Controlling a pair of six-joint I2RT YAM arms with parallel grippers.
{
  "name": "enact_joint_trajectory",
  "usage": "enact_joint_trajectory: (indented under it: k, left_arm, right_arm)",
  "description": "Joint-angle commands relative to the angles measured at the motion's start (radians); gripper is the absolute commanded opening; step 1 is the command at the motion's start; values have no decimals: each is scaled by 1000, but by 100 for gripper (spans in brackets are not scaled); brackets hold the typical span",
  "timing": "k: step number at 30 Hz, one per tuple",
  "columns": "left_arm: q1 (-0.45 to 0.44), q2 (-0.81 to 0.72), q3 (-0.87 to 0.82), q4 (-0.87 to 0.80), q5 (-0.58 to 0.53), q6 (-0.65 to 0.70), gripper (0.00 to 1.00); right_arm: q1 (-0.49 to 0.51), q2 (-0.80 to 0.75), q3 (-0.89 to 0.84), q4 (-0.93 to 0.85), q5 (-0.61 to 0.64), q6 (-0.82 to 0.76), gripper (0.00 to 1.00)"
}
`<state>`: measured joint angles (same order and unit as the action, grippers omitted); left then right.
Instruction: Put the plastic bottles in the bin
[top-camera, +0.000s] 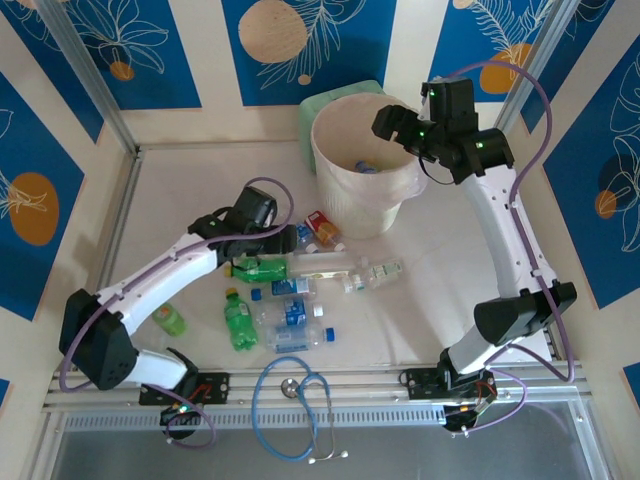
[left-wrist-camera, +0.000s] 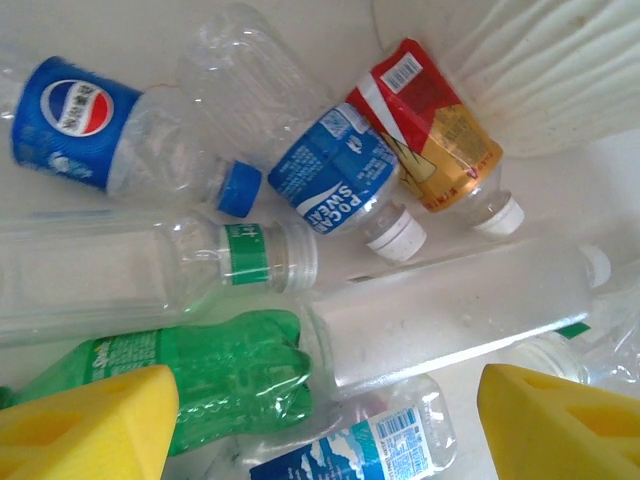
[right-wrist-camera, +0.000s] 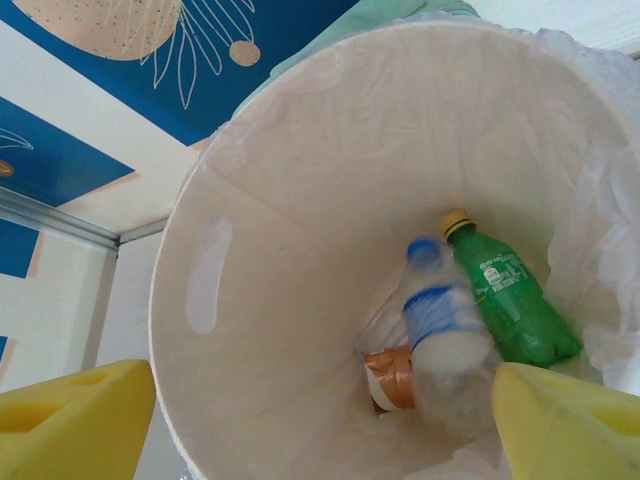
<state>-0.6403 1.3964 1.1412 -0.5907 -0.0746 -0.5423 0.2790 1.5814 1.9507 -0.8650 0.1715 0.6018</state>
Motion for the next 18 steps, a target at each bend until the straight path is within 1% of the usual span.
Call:
enact_joint_trajectory:
  k: [1, 4, 7, 10, 14, 18]
  left_arm:
    - [-16, 26, 41, 31, 86, 146, 78]
    - [-34, 72, 67, 22, 129, 222, 78]
    - [-57, 130, 86, 22, 122, 260, 78]
    - [-78, 181, 101, 33, 144, 302, 78]
    - [-110, 241, 125, 37, 143, 396, 82]
    - [-127, 293, 142, 48, 126, 475, 84]
  right_arm:
    - [3, -89, 13, -26, -8, -20, 87]
    - [22, -176, -57, -23, 1, -19, 87]
    - [52, -274, -156, -17, 11, -7, 87]
    - [91, -366, -256, -19, 26, 5, 87]
    - [145, -476, -374, -65, 76, 29, 87]
    - [155, -582, -486, -113, 93, 74, 87]
